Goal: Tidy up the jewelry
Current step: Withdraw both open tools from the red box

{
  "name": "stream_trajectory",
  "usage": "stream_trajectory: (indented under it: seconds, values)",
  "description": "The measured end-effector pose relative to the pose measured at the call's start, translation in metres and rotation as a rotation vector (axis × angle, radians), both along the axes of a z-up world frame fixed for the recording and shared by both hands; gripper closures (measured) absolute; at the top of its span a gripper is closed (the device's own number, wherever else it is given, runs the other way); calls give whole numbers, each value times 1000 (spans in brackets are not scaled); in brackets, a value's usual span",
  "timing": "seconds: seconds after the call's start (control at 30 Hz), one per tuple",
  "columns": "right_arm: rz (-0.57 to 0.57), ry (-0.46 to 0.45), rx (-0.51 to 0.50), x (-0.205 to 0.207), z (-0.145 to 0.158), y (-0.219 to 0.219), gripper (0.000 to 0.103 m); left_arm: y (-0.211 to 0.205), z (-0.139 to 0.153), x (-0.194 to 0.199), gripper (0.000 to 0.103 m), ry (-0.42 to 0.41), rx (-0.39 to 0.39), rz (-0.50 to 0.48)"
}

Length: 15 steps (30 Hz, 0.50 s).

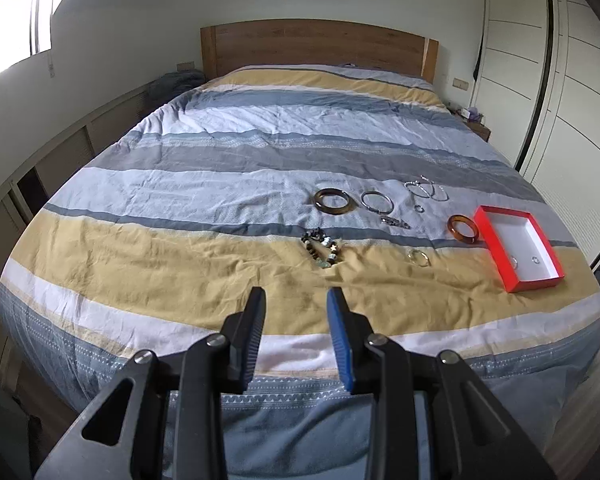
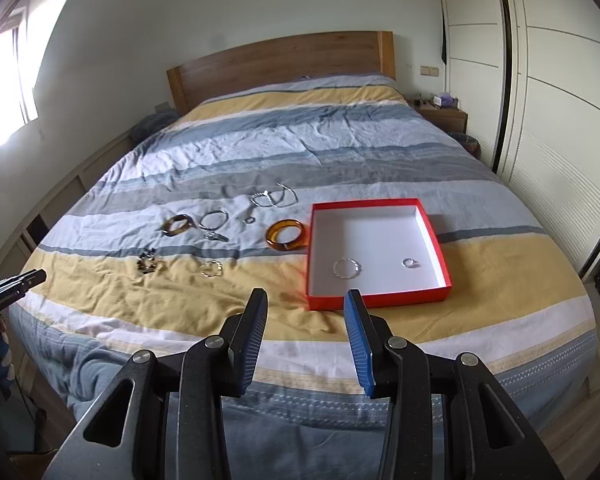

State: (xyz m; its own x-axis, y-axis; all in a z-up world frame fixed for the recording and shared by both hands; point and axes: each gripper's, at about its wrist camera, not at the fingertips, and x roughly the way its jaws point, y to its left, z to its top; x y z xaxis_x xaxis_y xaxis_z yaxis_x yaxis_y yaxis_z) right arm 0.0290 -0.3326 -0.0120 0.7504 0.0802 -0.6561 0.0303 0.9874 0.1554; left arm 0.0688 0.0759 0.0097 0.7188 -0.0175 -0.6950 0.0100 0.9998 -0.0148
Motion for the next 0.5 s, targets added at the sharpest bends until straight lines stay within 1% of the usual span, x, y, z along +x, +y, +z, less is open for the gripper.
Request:
stream_trajectory:
  seconds: [0.23, 0.4, 0.5]
  values:
    - [29, -54, -12, -29, 28, 27, 63, 23, 10, -28, 73, -36, -48, 13]
    - [58, -71, -21, -34, 39, 42, 63, 36, 14, -36, 73, -46, -83, 21]
    - [79, -72, -23, -30, 43, 52, 63, 41, 11, -35, 72, -43, -91, 30]
